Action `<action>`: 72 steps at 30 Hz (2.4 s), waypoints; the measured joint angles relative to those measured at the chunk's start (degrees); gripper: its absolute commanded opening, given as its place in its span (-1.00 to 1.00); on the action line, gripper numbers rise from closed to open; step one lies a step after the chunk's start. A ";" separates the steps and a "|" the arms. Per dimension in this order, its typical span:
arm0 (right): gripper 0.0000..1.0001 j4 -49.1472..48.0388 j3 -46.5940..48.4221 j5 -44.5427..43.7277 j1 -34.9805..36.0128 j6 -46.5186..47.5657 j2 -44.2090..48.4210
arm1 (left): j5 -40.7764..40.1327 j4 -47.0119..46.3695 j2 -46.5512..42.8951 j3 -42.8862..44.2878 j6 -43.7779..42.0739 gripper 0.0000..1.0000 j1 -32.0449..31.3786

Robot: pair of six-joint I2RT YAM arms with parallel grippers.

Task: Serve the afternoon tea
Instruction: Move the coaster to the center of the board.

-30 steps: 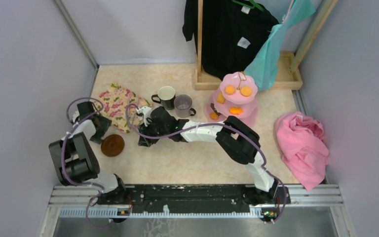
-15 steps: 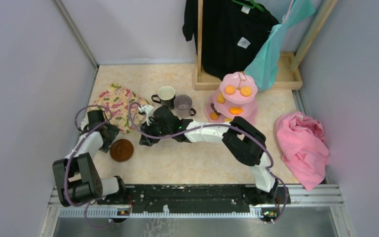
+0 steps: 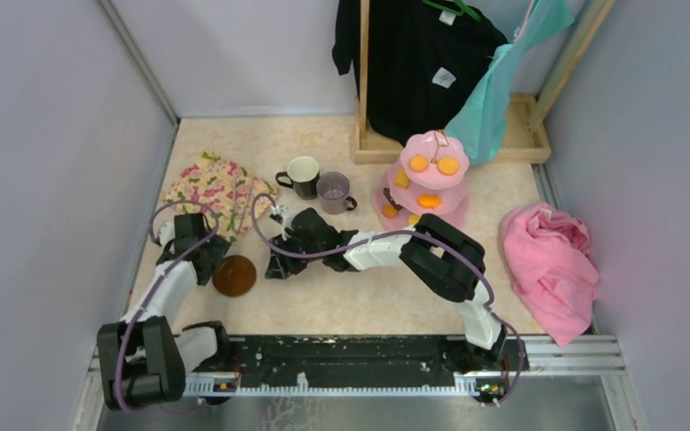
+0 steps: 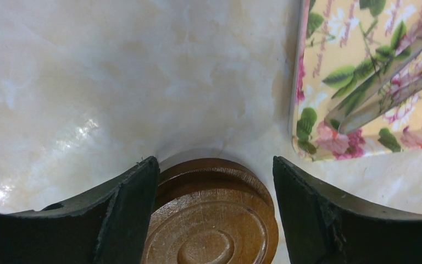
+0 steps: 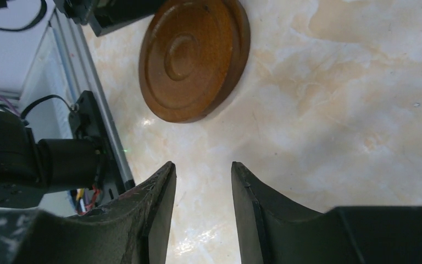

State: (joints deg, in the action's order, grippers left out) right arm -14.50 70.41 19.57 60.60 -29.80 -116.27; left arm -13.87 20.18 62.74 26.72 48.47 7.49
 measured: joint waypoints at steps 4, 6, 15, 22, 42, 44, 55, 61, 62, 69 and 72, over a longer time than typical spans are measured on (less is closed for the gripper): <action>-0.04 -4.72 -1.49 0.98 -0.02 -4.98 0.00 | 0.50 1.29 -1.92 -0.74 0.85 0.64 -1.95; -0.03 -6.97 -1.77 1.20 0.00 -6.99 0.00 | 0.98 1.86 -2.82 -1.11 1.22 0.64 -2.73; -0.03 -13.29 -4.90 1.05 -0.07 -13.86 0.00 | 2.78 2.56 -6.75 -3.17 2.12 0.63 -4.90; -0.03 -16.52 -9.27 1.18 -1.18 -17.88 -0.48 | 4.37 2.58 -9.09 -4.55 2.99 0.63 -6.67; -0.04 -23.67 -9.66 2.69 -3.15 -24.55 -5.92 | 8.98 -1.70 -10.67 -6.78 4.74 0.63 -9.01; -0.04 -24.30 -9.66 2.99 -3.19 -25.55 -6.23 | 9.22 -2.34 -10.80 -7.08 4.81 0.63 -9.05; -0.65 -26.23 -10.12 4.13 -3.85 -29.77 -8.15 | 9.27 -6.10 -10.78 -8.35 4.63 0.64 -9.22; -0.82 -26.51 -10.51 4.42 -4.13 -31.41 -8.26 | 9.18 -7.87 -10.78 -8.98 4.48 0.64 -9.27; -0.82 -26.71 -10.71 4.39 -4.15 -31.52 -8.26 | 9.20 -8.13 -10.78 -9.05 4.48 0.64 -9.29; -0.85 -27.93 -12.70 4.04 -4.61 -31.74 -7.08 | 9.92 -10.14 -10.78 -9.88 4.52 0.64 -9.51; -0.85 -27.71 -14.14 3.91 -5.01 -31.32 -5.70 | 10.32 -10.58 -10.78 -10.01 4.55 0.65 -9.66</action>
State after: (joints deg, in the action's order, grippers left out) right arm -42.22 56.27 23.49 55.59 -61.12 -121.97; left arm -3.55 9.61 51.96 16.71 53.01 -2.17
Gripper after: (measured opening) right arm 0.140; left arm 0.818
